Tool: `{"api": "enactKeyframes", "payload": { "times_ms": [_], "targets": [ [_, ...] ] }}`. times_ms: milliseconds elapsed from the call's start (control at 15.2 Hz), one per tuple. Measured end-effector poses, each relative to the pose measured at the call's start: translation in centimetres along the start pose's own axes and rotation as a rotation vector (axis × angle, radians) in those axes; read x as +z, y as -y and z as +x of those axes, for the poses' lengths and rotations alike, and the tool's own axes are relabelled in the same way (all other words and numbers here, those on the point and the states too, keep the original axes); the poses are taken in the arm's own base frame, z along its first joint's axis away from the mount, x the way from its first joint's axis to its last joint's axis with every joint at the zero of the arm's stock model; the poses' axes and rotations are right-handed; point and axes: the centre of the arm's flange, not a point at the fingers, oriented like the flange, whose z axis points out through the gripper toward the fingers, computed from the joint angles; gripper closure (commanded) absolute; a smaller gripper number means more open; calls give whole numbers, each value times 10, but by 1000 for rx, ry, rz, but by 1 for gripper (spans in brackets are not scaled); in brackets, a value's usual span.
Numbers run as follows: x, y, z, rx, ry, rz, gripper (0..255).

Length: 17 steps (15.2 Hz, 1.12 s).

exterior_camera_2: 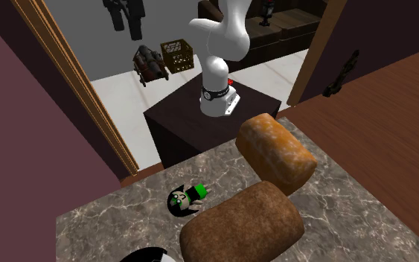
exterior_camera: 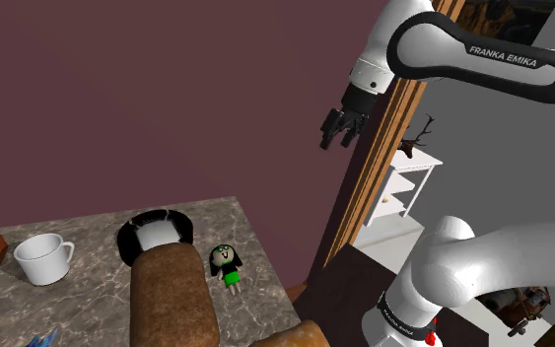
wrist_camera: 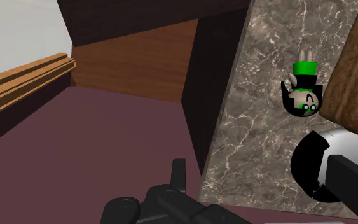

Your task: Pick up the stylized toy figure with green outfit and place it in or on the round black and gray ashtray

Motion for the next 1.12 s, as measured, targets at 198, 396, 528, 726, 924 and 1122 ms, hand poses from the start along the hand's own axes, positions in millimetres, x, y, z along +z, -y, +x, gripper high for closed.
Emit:
{"api": "enactKeyframes", "payload": {
  "times_ms": [198, 396, 528, 726, 924, 1122],
  "targets": [
    [14, 11, -2, 3, -1, -5, 0],
    [41, 34, -6, 10, -5, -17, 0],
    [67, 48, -13, 16, -8, -25, 0],
    [99, 73, -19, 23, -13, -38, 0],
    [130, 94, -23, 32, -18, -50, 0],
    [161, 118, -27, 40, -23, -63, 0]
  ]
}}
